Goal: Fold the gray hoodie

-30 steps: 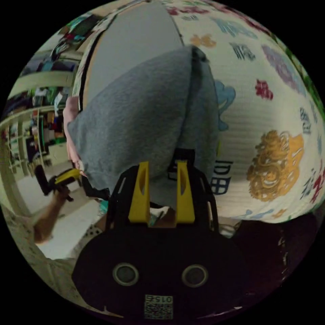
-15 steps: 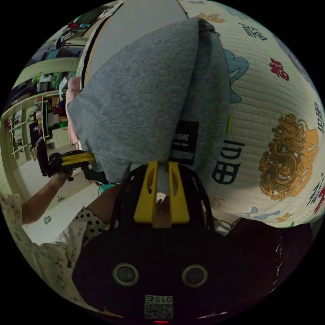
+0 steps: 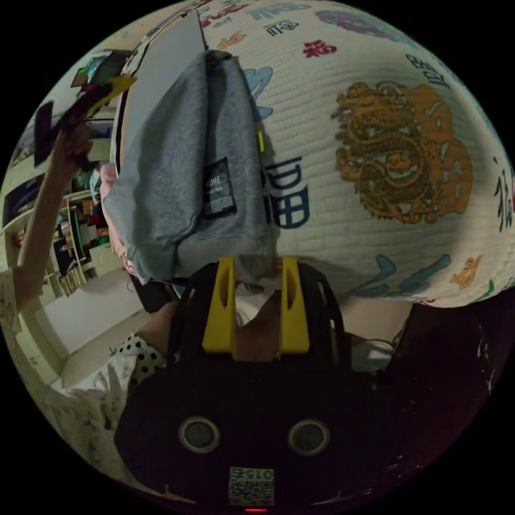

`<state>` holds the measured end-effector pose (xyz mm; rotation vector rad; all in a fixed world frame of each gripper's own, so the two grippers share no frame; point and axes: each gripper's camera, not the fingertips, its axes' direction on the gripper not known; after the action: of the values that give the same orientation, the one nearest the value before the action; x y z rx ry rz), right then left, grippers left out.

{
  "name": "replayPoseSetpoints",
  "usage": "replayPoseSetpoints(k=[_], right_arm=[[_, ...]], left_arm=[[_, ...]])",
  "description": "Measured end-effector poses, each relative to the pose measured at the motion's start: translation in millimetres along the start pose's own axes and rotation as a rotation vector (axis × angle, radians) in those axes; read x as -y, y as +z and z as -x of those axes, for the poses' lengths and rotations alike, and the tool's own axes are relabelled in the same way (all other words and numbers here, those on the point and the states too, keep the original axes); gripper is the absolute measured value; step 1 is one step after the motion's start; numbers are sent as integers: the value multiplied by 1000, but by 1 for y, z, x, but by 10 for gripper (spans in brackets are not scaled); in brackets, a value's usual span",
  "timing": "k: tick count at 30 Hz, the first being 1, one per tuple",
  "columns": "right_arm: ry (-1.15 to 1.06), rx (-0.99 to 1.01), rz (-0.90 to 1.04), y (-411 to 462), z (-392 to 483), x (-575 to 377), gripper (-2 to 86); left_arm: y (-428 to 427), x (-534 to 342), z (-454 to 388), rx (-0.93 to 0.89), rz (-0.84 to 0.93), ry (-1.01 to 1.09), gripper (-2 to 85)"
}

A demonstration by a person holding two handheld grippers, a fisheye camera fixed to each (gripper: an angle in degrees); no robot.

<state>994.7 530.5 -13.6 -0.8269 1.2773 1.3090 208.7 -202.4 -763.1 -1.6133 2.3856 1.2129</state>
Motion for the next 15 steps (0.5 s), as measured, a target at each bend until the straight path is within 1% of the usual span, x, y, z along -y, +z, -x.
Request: replayPoseSetpoints(k=[2, 3, 4, 5, 7, 8, 12, 15], right_arm=[[25, 22, 3, 11, -12, 2, 103], [33, 33, -1, 16, -19, 3, 90], [46, 51, 1, 19, -28, 4, 71], [48, 70, 4, 21, -32, 4, 63], [39, 159, 12, 27, -50, 4, 43], [34, 166, 12, 28, -54, 4, 40], [11, 172, -13, 22, -78, 3, 29], [-3, 179, -145, -9, -101, 5, 25]], left_arm=[[44, 60, 2, 3, 65, -6, 102], [56, 72, 2, -7, 95, -8, 101], [80, 90, 2, -21, 169, -6, 95], [101, 103, 1, -8, 251, -1, 85], [124, 111, -3, 27, 342, 34, 67], [131, 112, -6, 59, 373, 48, 56], [132, 113, -7, 110, 414, 58, 28], [107, 116, 1, 145, 323, 46, 18]])
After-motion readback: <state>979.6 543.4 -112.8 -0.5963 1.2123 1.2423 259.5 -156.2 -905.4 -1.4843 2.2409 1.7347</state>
